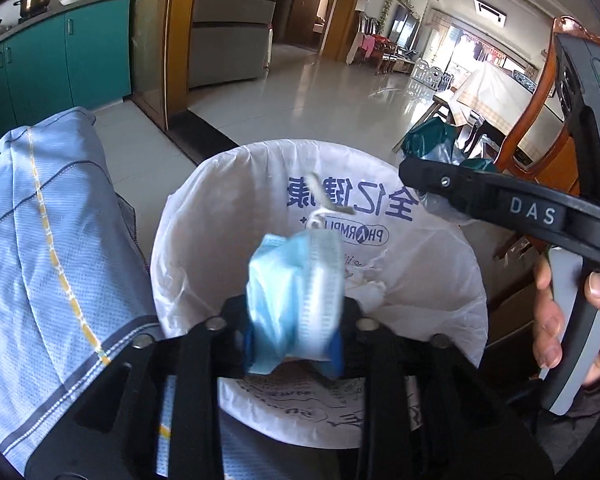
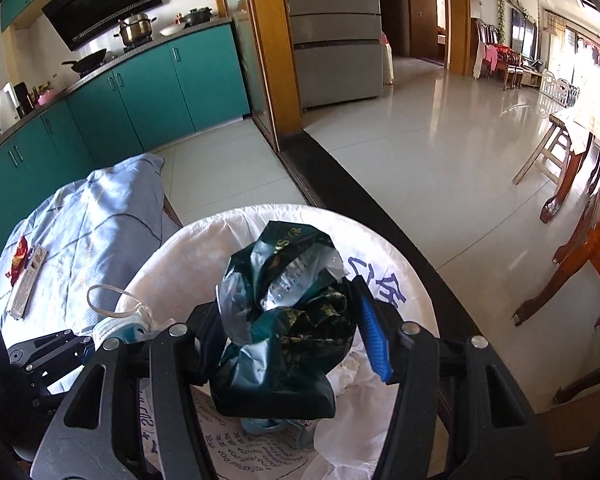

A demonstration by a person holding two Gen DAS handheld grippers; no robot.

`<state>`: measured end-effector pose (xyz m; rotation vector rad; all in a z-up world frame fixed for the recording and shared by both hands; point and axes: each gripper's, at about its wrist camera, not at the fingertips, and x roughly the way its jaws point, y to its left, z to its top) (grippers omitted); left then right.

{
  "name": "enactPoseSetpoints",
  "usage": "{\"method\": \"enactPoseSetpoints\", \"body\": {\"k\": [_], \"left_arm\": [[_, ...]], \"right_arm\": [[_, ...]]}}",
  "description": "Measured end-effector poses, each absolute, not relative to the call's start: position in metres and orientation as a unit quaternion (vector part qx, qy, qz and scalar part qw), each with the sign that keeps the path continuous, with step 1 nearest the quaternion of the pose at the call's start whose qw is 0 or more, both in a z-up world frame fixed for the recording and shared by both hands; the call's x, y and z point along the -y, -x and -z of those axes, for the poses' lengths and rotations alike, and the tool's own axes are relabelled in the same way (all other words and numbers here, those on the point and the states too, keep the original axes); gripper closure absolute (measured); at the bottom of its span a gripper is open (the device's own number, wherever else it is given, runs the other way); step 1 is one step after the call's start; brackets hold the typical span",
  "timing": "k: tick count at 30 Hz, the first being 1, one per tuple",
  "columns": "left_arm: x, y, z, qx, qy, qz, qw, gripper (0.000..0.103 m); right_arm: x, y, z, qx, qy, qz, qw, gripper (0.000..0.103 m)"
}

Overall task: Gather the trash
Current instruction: 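Carry the mask and green bag over the wastebasket and open both tools, then grasp the red snack wrapper with the left tool while the right tool grasps the white ointment box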

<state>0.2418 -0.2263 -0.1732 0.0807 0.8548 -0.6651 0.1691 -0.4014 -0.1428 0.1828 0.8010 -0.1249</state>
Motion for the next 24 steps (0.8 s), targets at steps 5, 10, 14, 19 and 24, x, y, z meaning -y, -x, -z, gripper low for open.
{"method": "enactPoseSetpoints", "body": {"k": [5,10,14,19,24], "left_arm": [[0.207,-0.245,0.157,-0.407,-0.006,0.312,0.859,0.035],[0.147,-0.257,0.129,-0.387,0.003,0.233,0.892,0.031],[0.075,-0.278,0.110,-0.366,0.007,0.108,0.924,0.026],[-0.024,-0.314,0.108,-0.384,0.086,0.046,0.918,0.021],[-0.069,-0.338,0.123,-0.408,0.116,0.017,0.905,0.014]], "right_arm": [[0.406,-0.166,0.135,-0.374,-0.105,0.062,0.920,0.030],[0.396,-0.173,0.123,-0.352,-0.133,0.051,0.925,0.024],[0.349,-0.188,0.111,-0.341,-0.126,-0.007,0.932,0.023],[0.265,-0.210,0.117,-0.354,-0.049,-0.066,0.932,0.021],[0.202,-0.224,0.133,-0.374,-0.012,-0.108,0.921,0.021]]}}
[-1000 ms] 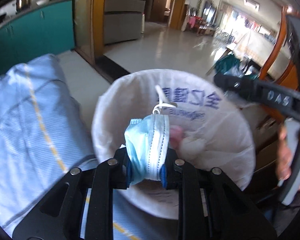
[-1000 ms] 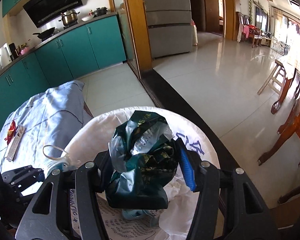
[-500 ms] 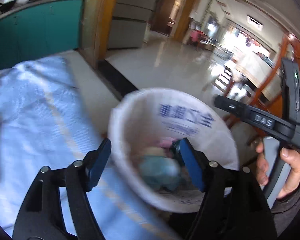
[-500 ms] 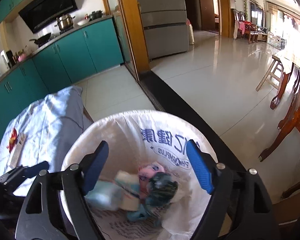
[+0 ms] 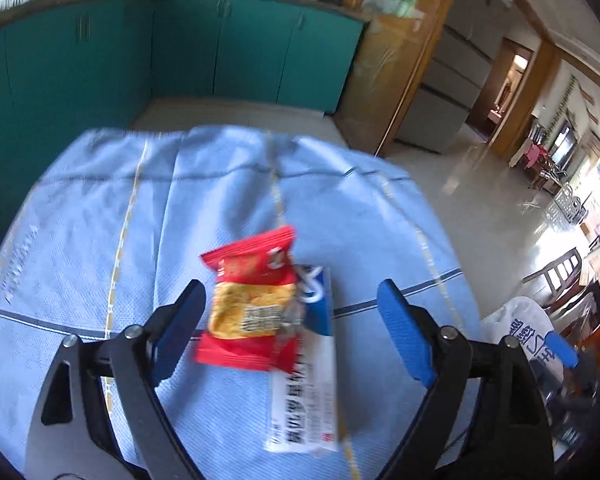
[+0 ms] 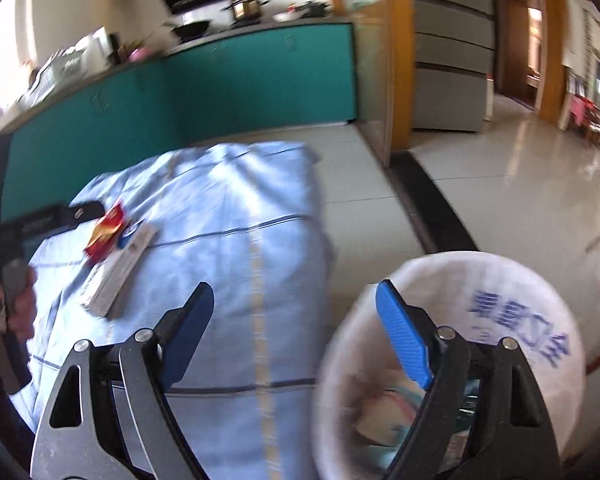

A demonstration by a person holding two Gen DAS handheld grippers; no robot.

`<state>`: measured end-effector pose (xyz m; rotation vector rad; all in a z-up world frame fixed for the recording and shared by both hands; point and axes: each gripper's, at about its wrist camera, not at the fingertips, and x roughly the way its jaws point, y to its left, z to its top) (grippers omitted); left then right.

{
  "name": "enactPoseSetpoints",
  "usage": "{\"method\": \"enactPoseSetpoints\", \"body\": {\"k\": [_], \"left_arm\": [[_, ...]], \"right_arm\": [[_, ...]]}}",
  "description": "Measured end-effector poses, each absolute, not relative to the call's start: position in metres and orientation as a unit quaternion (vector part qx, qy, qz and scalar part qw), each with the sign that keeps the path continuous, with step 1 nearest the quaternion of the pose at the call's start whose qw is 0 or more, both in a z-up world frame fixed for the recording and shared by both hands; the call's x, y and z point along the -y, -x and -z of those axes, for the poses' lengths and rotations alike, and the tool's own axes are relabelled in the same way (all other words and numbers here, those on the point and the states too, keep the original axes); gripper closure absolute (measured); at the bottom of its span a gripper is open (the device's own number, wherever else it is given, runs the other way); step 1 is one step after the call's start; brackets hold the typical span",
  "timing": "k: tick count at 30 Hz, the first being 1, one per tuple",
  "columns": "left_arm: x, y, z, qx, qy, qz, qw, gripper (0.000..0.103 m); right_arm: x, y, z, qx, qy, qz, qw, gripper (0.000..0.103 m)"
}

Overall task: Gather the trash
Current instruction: 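Grasp the red snack wrapper with the left tool while the right tool grasps the white ointment box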

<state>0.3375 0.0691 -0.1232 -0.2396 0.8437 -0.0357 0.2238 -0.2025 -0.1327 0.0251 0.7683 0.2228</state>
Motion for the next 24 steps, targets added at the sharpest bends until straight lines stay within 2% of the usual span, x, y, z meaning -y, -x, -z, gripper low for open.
{"method": "enactPoseSetpoints", "body": {"k": [2,7,8,9,13,14,19,20,24], "left_arm": [[-0.075,-0.344,0.134,-0.430,0.132,0.034,0.893,0.013],[-0.070,-0.350,0.148,-0.450,0.097,0.038,0.887,0.013],[-0.069,-0.351,0.151,-0.454,0.092,0.040,0.885,0.017],[-0.067,-0.350,0.155,-0.458,0.084,0.038,0.884,0.030],[-0.068,-0.343,0.154,-0.452,0.082,0.048,0.887,0.042],[-0.069,-0.340,0.153,-0.448,0.083,0.051,0.889,0.062],[-0.080,-0.326,0.146,-0.448,0.112,0.065,0.885,0.063],[-0.082,-0.323,0.143,-0.445,0.114,0.065,0.886,0.068],[-0.102,-0.295,0.126,-0.420,0.135,0.070,0.895,0.070]], "right_arm": [[0.188,-0.225,0.136,-0.377,-0.003,-0.113,0.919,0.021],[0.165,-0.232,0.150,-0.395,0.002,-0.124,0.910,0.021],[0.163,-0.233,0.152,-0.397,0.004,-0.125,0.909,0.021],[0.162,-0.233,0.152,-0.398,0.006,-0.125,0.909,0.021],[0.162,-0.231,0.152,-0.397,0.009,-0.126,0.909,0.022],[0.162,-0.231,0.151,-0.397,0.008,-0.126,0.909,0.022],[0.167,-0.229,0.147,-0.392,-0.003,-0.128,0.911,0.021],[0.167,-0.229,0.146,-0.392,-0.005,-0.129,0.911,0.021],[0.156,-0.230,0.141,-0.394,-0.019,-0.158,0.905,0.021]]}}
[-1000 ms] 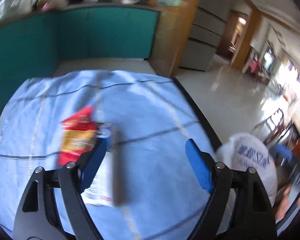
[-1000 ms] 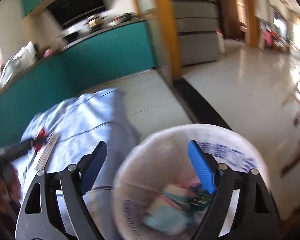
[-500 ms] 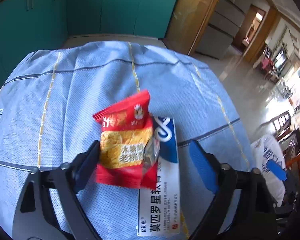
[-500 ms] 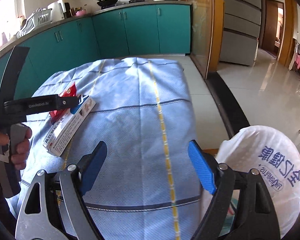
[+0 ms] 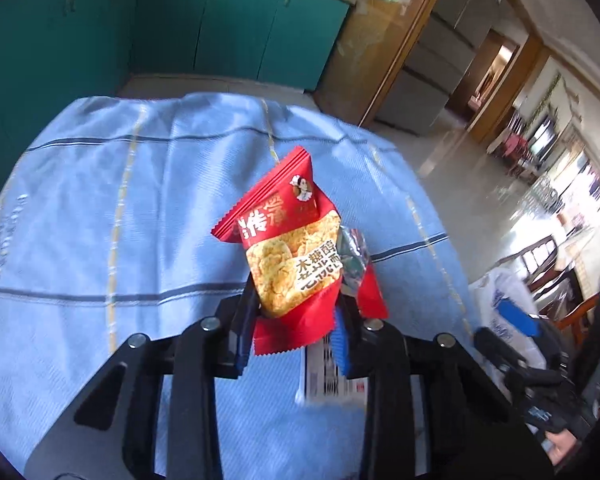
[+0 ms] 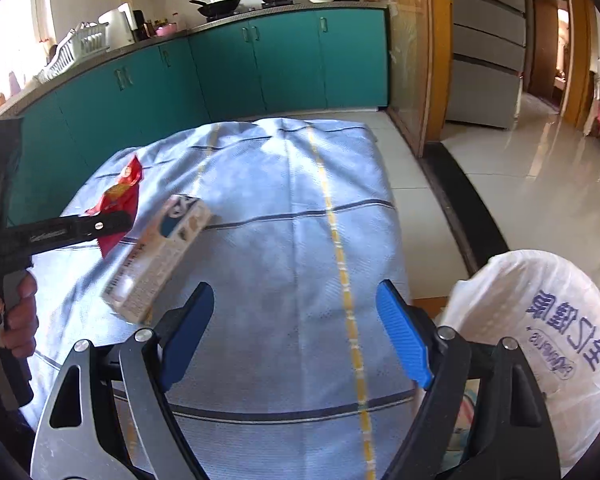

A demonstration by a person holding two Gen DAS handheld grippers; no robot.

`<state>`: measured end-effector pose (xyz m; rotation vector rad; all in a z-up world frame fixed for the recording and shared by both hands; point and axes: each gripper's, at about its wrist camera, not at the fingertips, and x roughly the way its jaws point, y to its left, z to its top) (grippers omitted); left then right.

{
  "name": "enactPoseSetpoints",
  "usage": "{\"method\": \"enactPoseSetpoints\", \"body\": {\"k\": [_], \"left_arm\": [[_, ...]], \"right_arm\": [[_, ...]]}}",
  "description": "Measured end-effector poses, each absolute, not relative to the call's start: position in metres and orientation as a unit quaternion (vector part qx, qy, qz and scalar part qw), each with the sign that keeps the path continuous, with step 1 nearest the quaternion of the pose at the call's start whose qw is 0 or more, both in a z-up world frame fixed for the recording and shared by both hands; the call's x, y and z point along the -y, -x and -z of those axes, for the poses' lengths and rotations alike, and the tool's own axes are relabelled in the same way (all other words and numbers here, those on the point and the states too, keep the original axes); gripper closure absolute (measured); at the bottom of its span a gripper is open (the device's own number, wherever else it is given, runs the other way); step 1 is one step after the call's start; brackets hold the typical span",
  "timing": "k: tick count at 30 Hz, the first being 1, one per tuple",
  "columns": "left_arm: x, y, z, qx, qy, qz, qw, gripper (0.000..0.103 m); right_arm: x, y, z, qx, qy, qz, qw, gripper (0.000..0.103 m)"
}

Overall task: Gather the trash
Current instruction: 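Grasp the red snack wrapper with the left tool while the right tool grasps the white ointment box, then carry the wrapper and box over the wastebasket and open both tools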

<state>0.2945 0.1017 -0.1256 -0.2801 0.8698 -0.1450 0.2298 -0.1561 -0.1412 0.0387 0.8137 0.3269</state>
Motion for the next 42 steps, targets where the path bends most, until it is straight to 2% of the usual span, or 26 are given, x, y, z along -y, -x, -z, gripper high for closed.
{"method": "enactPoseSetpoints", "body": {"k": [12,21,23,25,30,42], "left_arm": [[-0.159,-0.220,0.115,-0.394,0.114,-0.015,0.912,0.070],[-0.168,-0.216,0.111,-0.377,0.099,-0.041,0.920,0.070],[-0.164,-0.217,0.110,-0.373,0.093,-0.035,0.922,0.070],[-0.157,-0.217,0.108,-0.370,0.084,-0.030,0.925,0.070],[-0.150,-0.219,0.110,-0.371,0.077,-0.025,0.925,0.070],[-0.093,-0.213,0.093,-0.331,0.012,-0.015,0.943,0.070]], "right_arm": [[0.044,-0.262,0.140,-0.416,0.009,-0.226,0.881,0.021],[-0.001,-0.272,0.157,-0.429,0.064,-0.172,0.884,0.022],[0.003,-0.271,0.160,-0.431,0.067,-0.167,0.884,0.027],[0.006,-0.271,0.166,-0.443,0.067,-0.173,0.877,0.044],[0.022,-0.264,0.166,-0.443,0.043,-0.190,0.875,0.056],[0.115,-0.208,0.130,-0.370,0.016,-0.192,0.909,0.058]]}}
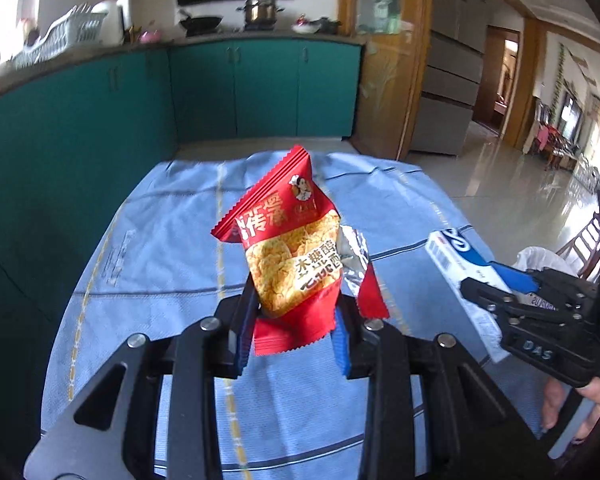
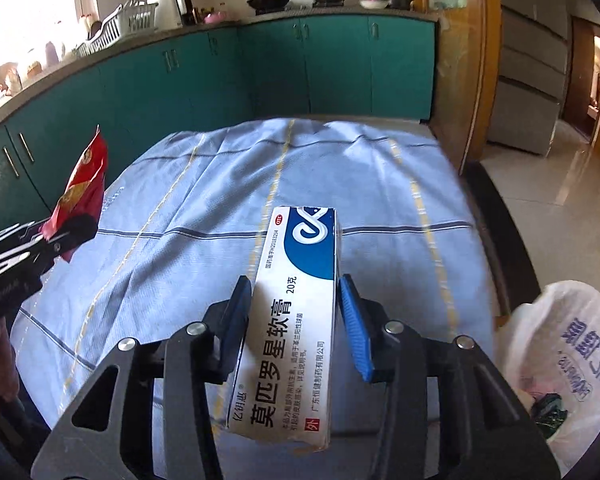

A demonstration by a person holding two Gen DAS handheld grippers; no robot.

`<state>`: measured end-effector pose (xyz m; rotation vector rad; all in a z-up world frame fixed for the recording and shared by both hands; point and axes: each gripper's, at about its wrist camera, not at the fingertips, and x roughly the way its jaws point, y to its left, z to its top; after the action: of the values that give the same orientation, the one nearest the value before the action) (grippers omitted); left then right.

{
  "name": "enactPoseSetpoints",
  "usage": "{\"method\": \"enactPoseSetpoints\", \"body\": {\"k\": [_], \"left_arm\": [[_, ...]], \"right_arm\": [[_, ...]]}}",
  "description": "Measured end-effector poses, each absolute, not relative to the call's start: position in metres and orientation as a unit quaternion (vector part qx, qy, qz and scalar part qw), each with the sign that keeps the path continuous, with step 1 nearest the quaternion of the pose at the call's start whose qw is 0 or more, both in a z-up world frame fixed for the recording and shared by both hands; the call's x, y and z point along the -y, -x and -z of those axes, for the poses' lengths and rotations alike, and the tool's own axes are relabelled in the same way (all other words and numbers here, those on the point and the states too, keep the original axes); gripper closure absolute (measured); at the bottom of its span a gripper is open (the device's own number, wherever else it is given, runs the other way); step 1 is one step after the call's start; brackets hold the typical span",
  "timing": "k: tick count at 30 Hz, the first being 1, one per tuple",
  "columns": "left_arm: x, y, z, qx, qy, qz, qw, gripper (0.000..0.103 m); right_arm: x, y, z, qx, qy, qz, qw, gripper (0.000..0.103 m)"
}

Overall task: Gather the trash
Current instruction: 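Carry the wrapper and box over the wastebasket and open both tools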

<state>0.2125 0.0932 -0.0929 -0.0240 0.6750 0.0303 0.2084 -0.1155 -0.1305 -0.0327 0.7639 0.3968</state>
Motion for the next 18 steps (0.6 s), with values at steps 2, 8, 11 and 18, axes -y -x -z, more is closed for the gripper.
{"method": "enactPoseSetpoints", "body": {"k": [2,8,11,18], "left_arm": [[-0.077,-0.212,0.091,-0.328,0.001,-0.004,0.945,0.070],[-0.011,-0.207,0.086,-0.314,-0.035,0.044,0.948,0.070],[0.018,-0.205,0.088,-0.308,-0.052,0.070,0.947,0.070],[0.097,-0.199,0.104,-0.309,-0.086,0.139,0.937,0.070]], "right_arm": [[0.135,-0.202,0.125,-0.359,0.007,-0.184,0.915,0.058],[0.211,-0.185,0.108,-0.326,-0.021,-0.127,0.936,0.058],[0.256,-0.179,0.105,-0.319,-0.042,-0.087,0.943,0.058],[0.339,-0.156,0.111,-0.314,-0.074,-0.014,0.946,0.058]]}}
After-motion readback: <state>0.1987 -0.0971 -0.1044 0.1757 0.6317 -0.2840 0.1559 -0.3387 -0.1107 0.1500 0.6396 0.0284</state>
